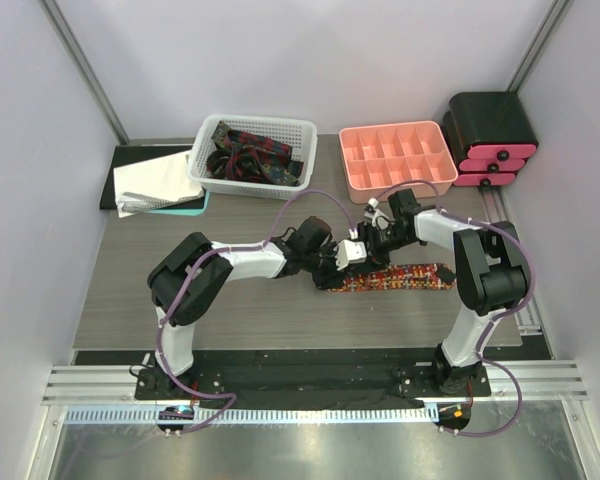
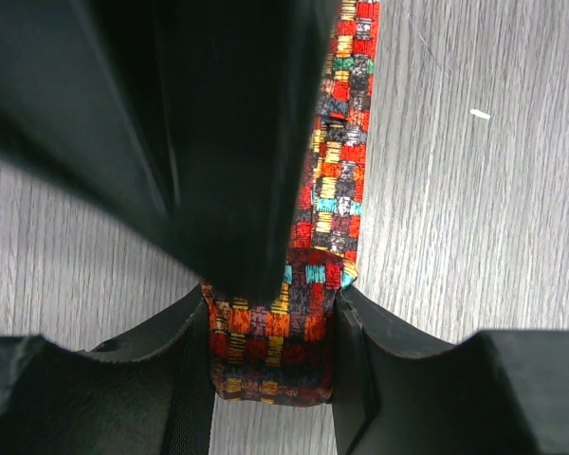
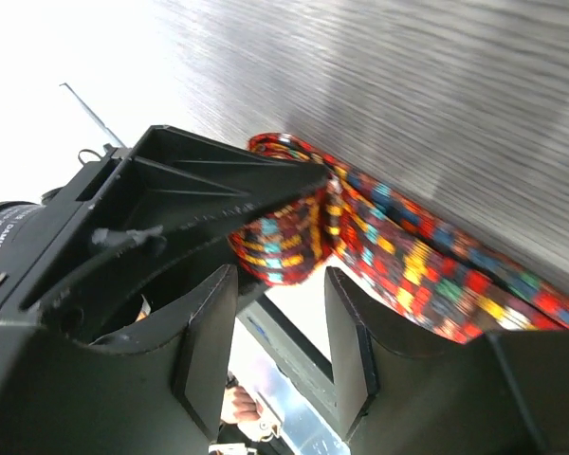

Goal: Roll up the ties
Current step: Roll the tie at the center of the board.

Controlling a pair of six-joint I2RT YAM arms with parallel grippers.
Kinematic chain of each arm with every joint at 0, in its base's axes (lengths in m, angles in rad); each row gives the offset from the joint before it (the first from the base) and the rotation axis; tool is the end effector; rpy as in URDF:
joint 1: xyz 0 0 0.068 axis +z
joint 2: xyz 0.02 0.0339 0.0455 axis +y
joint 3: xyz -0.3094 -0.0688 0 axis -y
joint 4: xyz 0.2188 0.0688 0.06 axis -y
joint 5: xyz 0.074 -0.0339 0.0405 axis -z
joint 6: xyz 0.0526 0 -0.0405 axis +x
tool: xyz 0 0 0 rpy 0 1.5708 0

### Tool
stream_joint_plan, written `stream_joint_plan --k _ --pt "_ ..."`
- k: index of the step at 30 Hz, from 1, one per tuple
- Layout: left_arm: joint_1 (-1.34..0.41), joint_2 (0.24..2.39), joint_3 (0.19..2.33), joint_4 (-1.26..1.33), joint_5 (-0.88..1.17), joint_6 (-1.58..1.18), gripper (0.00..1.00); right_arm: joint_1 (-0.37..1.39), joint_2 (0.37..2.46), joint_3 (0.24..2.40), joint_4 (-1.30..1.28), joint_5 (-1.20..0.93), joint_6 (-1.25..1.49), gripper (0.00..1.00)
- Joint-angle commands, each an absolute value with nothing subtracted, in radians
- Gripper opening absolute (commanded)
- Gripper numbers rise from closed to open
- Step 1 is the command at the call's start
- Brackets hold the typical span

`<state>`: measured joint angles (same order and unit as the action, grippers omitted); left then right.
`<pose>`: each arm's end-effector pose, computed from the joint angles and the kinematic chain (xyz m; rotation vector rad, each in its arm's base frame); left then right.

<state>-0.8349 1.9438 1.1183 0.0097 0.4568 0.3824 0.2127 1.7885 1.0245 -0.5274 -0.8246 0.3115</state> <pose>0.2569 -0.3182 0.1933 1.5539 1.8428 -0.7572 0.3013 0.1046 0.2021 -0.0339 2.8190 1.2912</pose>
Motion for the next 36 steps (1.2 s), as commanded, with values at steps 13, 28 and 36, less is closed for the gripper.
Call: stream_joint_plan --k 13,28,36 --pt "-0.827 2.034 1.083 -0.204 0.354 0.446 0.21 0.238 1.832 0.962 -0.403 -0.756 0.339 0.01" --pt "-0.749 1.798 0.951 0.06 0.566 0.29 0.7 0.163 1.901 0.937 -0.442 -0.69 0.224 0.01" --pt "-0.749 1.85 0.93 0.227 0.66 0.288 0.75 0.169 1.902 0.93 -0.439 -0.65 0.183 0.01"
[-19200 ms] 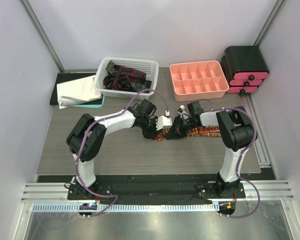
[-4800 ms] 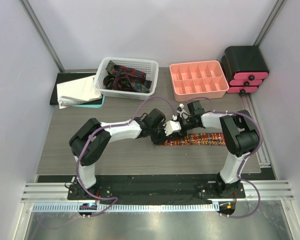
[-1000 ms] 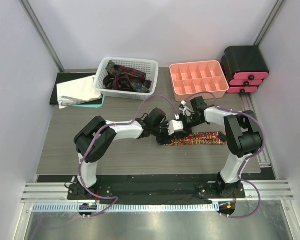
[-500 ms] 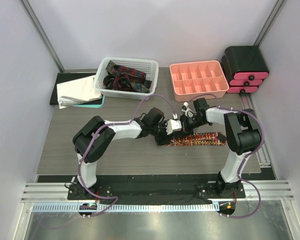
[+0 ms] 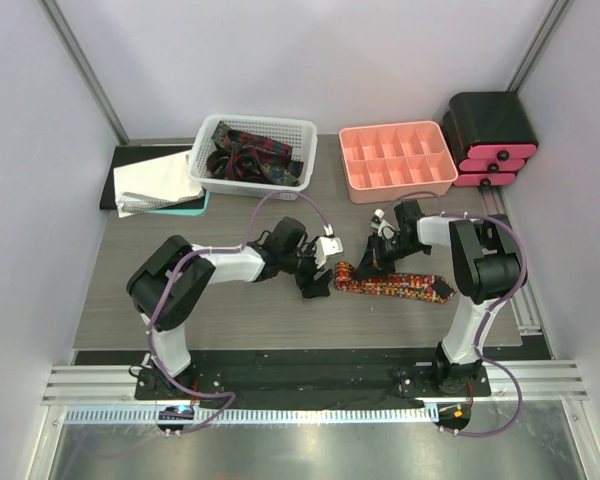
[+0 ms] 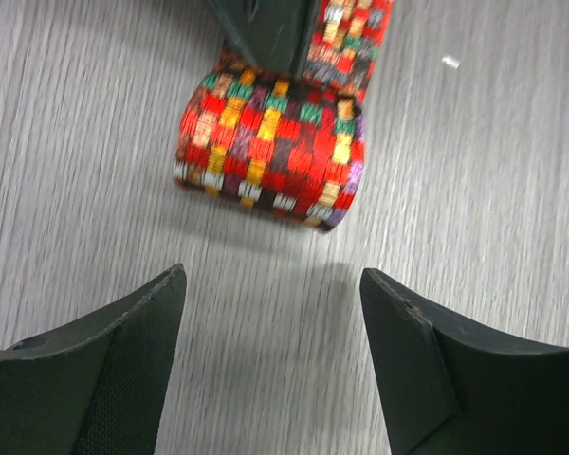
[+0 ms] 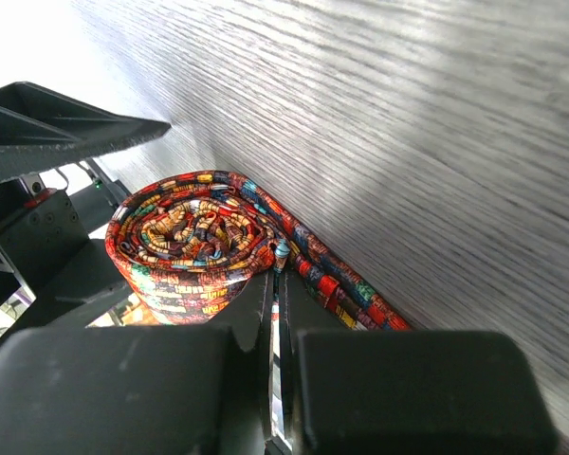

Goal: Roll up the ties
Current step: Roll the tie at the center of the board.

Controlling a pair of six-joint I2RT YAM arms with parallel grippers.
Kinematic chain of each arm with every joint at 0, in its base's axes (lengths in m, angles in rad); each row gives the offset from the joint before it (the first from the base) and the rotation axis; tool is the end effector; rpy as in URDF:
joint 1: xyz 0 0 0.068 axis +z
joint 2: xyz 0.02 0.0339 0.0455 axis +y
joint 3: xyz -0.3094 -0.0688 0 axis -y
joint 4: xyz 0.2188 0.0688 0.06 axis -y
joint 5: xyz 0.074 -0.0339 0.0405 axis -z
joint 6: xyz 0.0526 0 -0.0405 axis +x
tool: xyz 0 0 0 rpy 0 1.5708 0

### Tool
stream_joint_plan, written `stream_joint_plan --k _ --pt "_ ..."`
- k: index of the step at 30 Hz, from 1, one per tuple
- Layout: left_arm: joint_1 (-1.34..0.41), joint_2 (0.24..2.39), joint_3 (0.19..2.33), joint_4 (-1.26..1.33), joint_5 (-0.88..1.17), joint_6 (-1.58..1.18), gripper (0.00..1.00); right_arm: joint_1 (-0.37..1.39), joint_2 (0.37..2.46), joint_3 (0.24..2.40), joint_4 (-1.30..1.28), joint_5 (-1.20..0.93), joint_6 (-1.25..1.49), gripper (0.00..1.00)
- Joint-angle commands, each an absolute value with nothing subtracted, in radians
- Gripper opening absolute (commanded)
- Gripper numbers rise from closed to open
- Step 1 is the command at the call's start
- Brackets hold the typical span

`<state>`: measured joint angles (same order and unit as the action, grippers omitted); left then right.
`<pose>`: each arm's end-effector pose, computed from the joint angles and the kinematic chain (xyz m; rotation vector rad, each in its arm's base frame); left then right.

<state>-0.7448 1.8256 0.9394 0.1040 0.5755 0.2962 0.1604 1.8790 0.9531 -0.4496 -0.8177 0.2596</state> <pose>0.2501 -0.2696 0.1981 1.4192 1.8941 -0.8952 0.3045 0.0881 0.1616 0.0206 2.8623 1.2702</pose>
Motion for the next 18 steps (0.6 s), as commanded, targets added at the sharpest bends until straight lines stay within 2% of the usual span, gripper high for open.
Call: stream_joint_plan --k 1,6,13,16,18 --pt "-0.75 1.858 0.933 0.251 0.673 0.294 0.75 0.17 1.905 0.928 -0.439 -0.644 0.176 0.01" --pt "-0.753 1.891 0.96 0.294 0.696 0.321 0.78 0.187 1.93 0.933 -0.44 -0.641 0.15 0.01" --pt "-0.773 1.939 0.976 0.328 0.649 0.341 0.76 0.267 1.971 0.991 -0.426 -0.676 0.126 0.01" --pt "-0.772 1.944 0.976 0.293 0.64 0.347 0.68 0.296 2.009 1.015 -0.411 -0.689 0.14 0.01" --pt "-0.772 1.934 0.95 0.276 0.641 0.353 0.58 0.308 2.028 1.045 -0.405 -0.696 0.144 0.01"
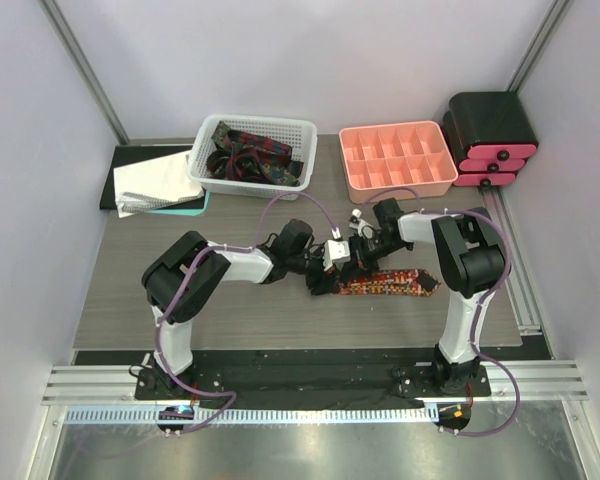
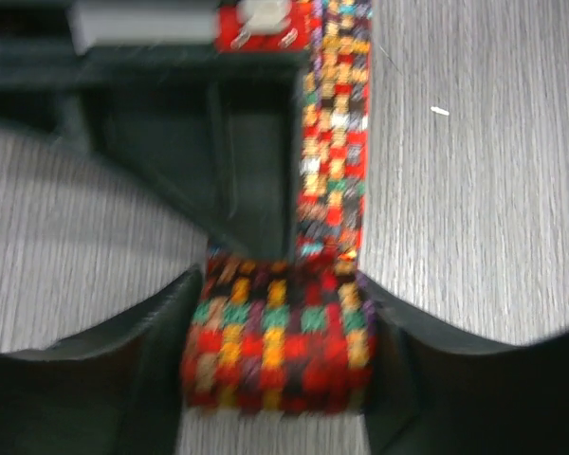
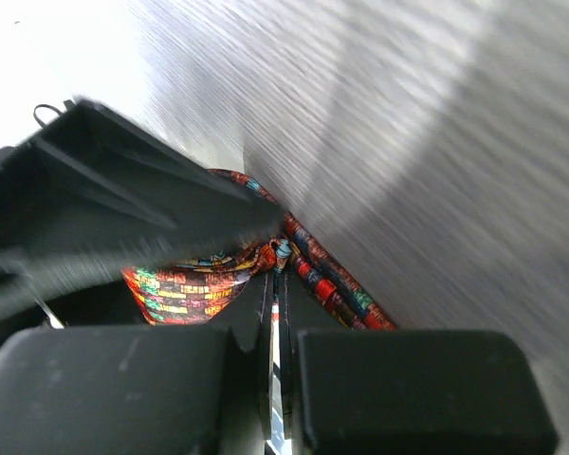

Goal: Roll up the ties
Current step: Roll the tie at the center of the board.

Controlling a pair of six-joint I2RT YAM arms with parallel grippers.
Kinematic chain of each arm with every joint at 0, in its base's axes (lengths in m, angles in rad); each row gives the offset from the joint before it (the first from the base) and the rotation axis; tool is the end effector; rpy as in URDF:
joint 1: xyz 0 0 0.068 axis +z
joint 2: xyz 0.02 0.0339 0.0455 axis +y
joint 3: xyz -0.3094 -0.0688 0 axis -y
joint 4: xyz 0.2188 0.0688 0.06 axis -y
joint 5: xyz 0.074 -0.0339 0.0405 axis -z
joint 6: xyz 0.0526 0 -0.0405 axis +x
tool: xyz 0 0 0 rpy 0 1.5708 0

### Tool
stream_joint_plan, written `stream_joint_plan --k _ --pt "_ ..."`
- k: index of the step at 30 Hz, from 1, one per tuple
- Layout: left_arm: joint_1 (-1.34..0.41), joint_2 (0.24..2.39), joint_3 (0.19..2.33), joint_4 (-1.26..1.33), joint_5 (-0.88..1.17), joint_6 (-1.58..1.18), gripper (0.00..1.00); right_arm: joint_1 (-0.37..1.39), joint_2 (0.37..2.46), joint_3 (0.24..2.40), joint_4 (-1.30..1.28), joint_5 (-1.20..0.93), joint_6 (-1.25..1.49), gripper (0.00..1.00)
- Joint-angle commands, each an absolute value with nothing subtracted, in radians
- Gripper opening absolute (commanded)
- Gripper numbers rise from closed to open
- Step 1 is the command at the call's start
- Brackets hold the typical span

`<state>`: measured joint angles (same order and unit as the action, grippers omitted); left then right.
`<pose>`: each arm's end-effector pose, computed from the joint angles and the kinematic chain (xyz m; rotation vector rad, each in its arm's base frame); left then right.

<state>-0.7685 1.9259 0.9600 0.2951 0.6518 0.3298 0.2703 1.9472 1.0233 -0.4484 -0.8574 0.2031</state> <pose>0.2597 -0.2955 0.1857 1.4685 1.7051 -0.9660 0.3121 0.1277 0.1565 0.2235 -2.8204 -1.3218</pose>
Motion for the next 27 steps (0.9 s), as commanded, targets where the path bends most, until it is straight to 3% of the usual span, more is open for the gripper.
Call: stream_joint_plan --k 1,2,5,6,8,12,13,16,27 --pt "-0.773 1.928 0.94 0.272 0.641 0.354 0.53 0.314 2.042 1.067 -0.399 -0.698 0.15 0.01" --pt "-0.773 1.915 0.931 0.261 0.637 0.36 0.43 0.316 2.046 1.078 -0.396 -0.701 0.152 0.01" --pt "-0.781 1.896 0.905 0.18 0.572 0.376 0.24 0.314 2.054 1.117 -0.391 -0.701 0.163 0.01" --pt "-0.784 1.894 0.905 0.155 0.528 0.376 0.22 0.316 2.048 1.124 -0.393 -0.703 0.164 0.02" --pt "-0.785 1.89 0.908 0.117 0.493 0.374 0.18 0.302 2.016 1.137 -0.396 -0.712 0.181 0.13" --pt "-0.788 1.882 0.903 0.064 0.437 0.379 0.15 0.249 1.945 1.155 -0.419 -0.744 0.209 0.29" --pt "-0.792 1.882 0.905 0.042 0.425 0.38 0.15 0.239 1.933 1.167 -0.451 -0.752 0.209 0.37" --pt "-0.798 1.894 0.92 0.003 0.408 0.38 0.16 0.215 1.878 1.16 -0.512 -0.794 0.215 0.46" --pt "-0.816 1.939 0.982 -0.1 0.376 0.41 0.24 0.285 1.796 0.996 -0.329 -0.879 0.425 0.5"
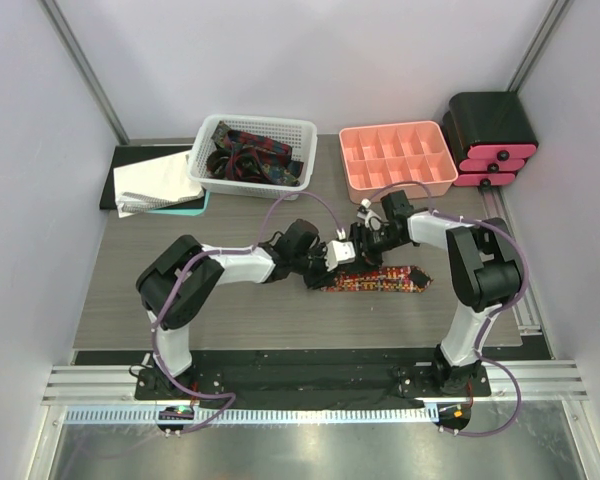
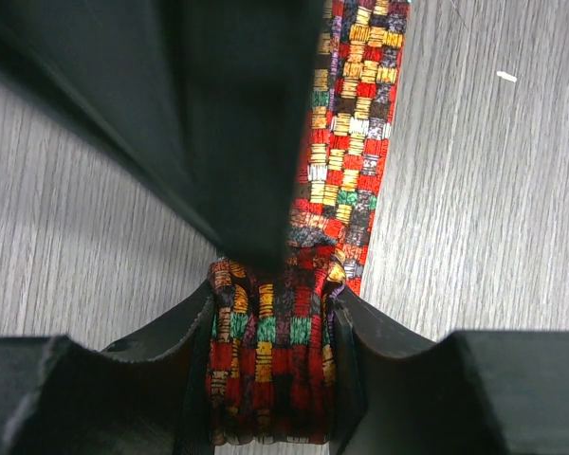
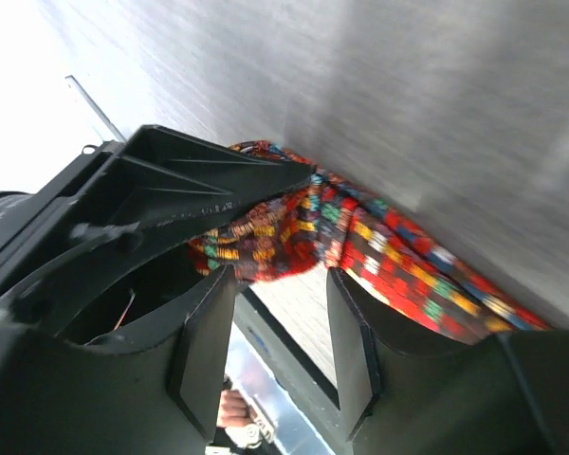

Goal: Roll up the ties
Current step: Roll the tie at the center of the board.

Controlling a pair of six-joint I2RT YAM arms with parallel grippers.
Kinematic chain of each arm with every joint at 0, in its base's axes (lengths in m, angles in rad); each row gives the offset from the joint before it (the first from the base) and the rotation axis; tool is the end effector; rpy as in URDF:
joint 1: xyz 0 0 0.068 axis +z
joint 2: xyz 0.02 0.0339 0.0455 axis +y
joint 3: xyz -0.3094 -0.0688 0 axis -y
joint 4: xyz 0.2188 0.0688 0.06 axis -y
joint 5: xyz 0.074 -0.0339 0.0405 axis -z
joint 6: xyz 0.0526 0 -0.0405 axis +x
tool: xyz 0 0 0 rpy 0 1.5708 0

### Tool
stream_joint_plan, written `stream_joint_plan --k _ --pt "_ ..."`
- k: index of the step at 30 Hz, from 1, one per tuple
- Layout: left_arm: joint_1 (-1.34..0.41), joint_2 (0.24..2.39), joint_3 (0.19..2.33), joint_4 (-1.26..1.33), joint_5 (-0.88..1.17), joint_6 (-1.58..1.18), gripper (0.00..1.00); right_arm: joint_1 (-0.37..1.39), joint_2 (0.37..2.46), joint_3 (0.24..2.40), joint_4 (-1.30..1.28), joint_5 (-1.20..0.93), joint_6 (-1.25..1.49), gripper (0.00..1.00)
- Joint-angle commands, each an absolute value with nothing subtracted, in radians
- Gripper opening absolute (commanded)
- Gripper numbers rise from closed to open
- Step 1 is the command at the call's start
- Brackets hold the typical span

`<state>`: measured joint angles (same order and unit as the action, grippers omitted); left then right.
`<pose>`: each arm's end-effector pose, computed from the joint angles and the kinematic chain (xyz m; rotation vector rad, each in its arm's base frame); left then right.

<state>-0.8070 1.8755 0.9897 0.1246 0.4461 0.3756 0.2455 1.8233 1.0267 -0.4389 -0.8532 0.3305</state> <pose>0.2504 -0.2942 0.1934 1.4949 1.8180 -0.7339 0.3094 0.1184 0.1961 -0.0951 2.7743 1.3392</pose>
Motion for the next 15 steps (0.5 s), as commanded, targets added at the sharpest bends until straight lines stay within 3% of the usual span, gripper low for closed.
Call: stream_joint_plan --k 1,6,8,9,11,12,14,15 --pt "-0.821 1.94 0.983 -0.103 0.374 0.414 0.25 0.302 1.804 0.993 -0.318 -0.879 0.433 0.5" --pt "-0.83 1.951 0.992 -0.13 0.365 0.454 0.26 0.322 1.828 0.985 -0.272 -0.868 0.457 0.46" --pt "-0.83 1.957 0.999 -0.14 0.36 0.456 0.26 0.322 1.836 0.976 -0.268 -0.876 0.457 0.35" --pt "-0.83 1.957 1.0 -0.144 0.36 0.457 0.26 0.324 1.836 0.968 -0.268 -0.874 0.457 0.2" --pt "-0.83 1.954 1.0 -0.143 0.362 0.457 0.26 0.322 1.829 0.959 -0.27 -0.88 0.456 0.09" --pt "-0.828 1.954 1.0 -0.143 0.364 0.457 0.25 0.322 1.829 0.957 -0.273 -0.884 0.456 0.1" --pt "-0.83 1.954 1.003 -0.143 0.367 0.457 0.19 0.301 1.825 0.969 -0.314 -0.879 0.436 0.26" --pt "-0.827 1.954 1.003 -0.138 0.37 0.454 0.17 0.285 1.812 0.973 -0.36 -0.874 0.408 0.27"
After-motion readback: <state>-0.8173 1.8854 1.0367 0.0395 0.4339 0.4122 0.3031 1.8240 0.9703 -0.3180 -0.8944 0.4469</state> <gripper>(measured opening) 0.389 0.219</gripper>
